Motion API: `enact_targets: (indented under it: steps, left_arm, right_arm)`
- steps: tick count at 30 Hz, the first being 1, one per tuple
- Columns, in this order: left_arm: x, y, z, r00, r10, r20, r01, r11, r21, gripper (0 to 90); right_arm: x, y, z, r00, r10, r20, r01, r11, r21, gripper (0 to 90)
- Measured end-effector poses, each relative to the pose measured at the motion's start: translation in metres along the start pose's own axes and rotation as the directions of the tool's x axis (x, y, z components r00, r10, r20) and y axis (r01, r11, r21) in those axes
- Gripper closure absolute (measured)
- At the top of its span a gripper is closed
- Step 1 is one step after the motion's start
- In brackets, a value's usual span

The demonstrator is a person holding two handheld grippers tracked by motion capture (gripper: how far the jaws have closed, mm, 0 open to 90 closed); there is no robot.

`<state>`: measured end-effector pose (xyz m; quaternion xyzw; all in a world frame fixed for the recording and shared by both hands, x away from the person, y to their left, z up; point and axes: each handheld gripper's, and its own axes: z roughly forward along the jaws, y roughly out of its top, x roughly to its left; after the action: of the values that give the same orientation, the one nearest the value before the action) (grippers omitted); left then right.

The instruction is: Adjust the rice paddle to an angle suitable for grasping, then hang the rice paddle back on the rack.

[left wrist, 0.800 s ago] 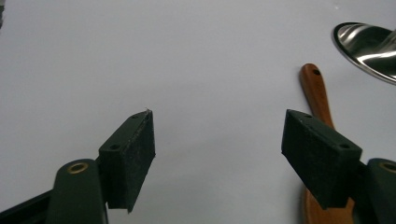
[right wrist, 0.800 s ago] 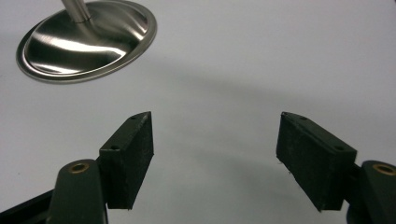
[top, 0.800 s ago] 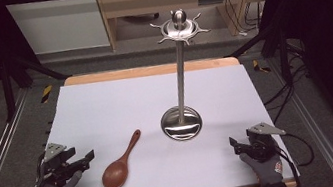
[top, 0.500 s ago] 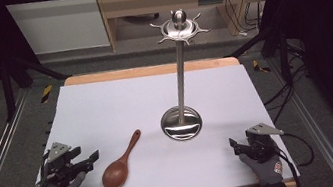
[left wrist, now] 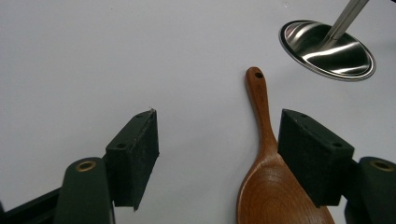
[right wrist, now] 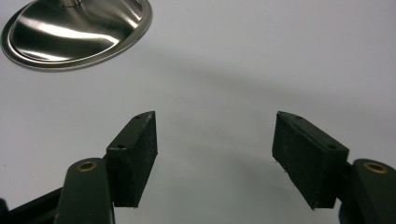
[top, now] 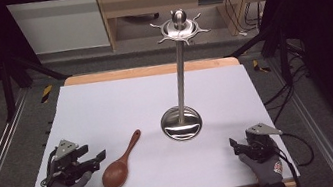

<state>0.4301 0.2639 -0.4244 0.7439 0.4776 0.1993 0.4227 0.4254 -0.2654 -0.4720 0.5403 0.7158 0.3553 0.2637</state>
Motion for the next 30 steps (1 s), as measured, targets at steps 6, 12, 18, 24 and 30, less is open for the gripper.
enact_targets:
  steps: [6,12,18,24,30]
  left_arm:
    - [-0.007,0.007,0.003,0.9997,0.022,0.007,-0.022,0.9997,0.008,28.3]
    - [-0.018,0.012,0.009,0.9983,0.052,0.025,-0.053,0.9983,0.026,28.2]
    - [-0.024,0.017,0.010,0.9969,0.072,0.033,-0.073,0.9965,0.040,28.2]
    - [-0.025,0.026,0.019,0.9957,0.083,0.041,-0.085,0.9947,0.057,28.3]
    - [-0.030,0.038,0.029,0.9928,0.112,0.042,-0.116,0.9885,0.097,28.6]
  right_arm:
    - [0.000,0.000,0.000,1.0000,-0.001,0.002,0.001,1.000,0.006,31.3]
    - [0.001,0.000,0.001,0.9999,-0.011,0.012,0.011,1.000,0.012,31.4]
    - [0.001,0.000,0.001,0.9999,-0.013,0.010,0.012,1.000,0.011,31.5]
    - [0.001,0.000,0.001,0.9999,-0.011,0.007,0.011,1.000,0.005,31.9]
    - [0.001,-0.001,0.001,0.9999,-0.014,0.000,0.014,1.000,0.006,33.3]
